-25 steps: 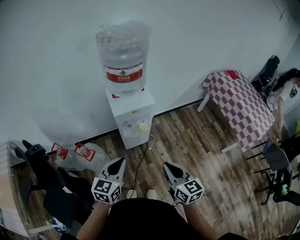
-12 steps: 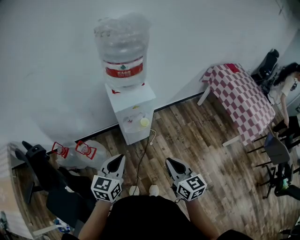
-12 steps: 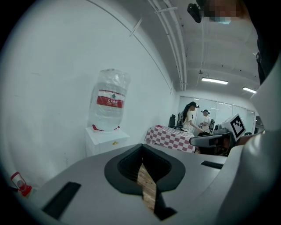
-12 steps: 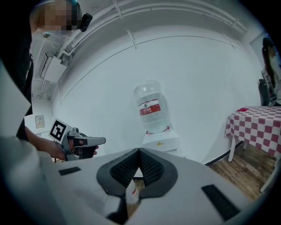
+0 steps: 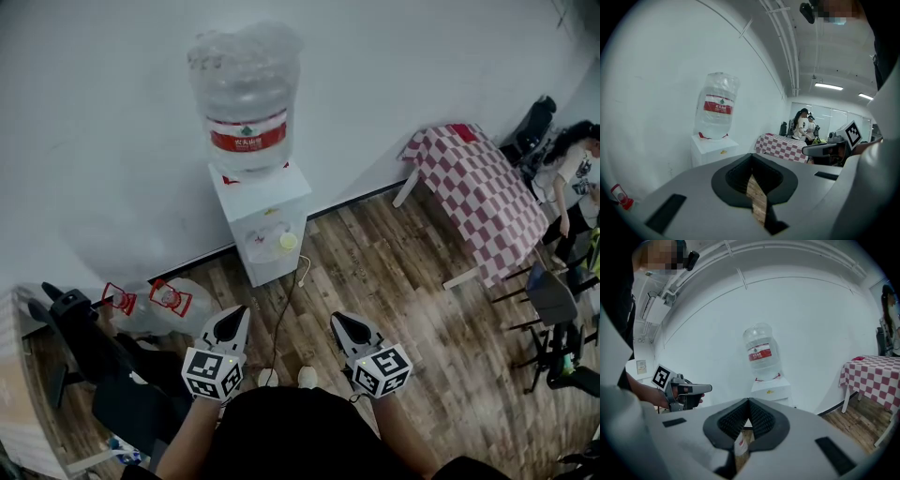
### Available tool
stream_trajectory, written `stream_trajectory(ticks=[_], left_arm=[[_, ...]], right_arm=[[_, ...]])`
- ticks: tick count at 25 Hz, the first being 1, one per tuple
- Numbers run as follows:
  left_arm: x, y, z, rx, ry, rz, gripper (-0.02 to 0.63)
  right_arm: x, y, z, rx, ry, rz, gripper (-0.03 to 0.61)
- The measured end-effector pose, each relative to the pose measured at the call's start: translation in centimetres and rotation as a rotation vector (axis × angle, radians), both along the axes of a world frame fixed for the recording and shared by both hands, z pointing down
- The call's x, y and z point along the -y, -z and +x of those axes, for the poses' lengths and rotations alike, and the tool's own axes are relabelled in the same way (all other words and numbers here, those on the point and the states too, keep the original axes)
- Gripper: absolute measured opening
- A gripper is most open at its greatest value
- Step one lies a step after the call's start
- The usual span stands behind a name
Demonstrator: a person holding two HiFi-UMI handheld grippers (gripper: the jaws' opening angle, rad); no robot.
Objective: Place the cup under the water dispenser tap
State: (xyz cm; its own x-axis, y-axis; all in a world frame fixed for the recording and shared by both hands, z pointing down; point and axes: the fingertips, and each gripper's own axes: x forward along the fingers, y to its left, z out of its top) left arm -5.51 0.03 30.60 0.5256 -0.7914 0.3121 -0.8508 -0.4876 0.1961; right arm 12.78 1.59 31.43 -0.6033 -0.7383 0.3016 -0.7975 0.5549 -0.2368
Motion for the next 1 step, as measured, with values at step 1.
stream_trajectory(ticks=[1], left_arm=[[0.13, 0.04, -0.01, -0.002, -0.001, 0.000, 0.014]], right_arm=[[0.16, 0.05, -0.08, -0.001, 0.001, 0.002, 0.021]])
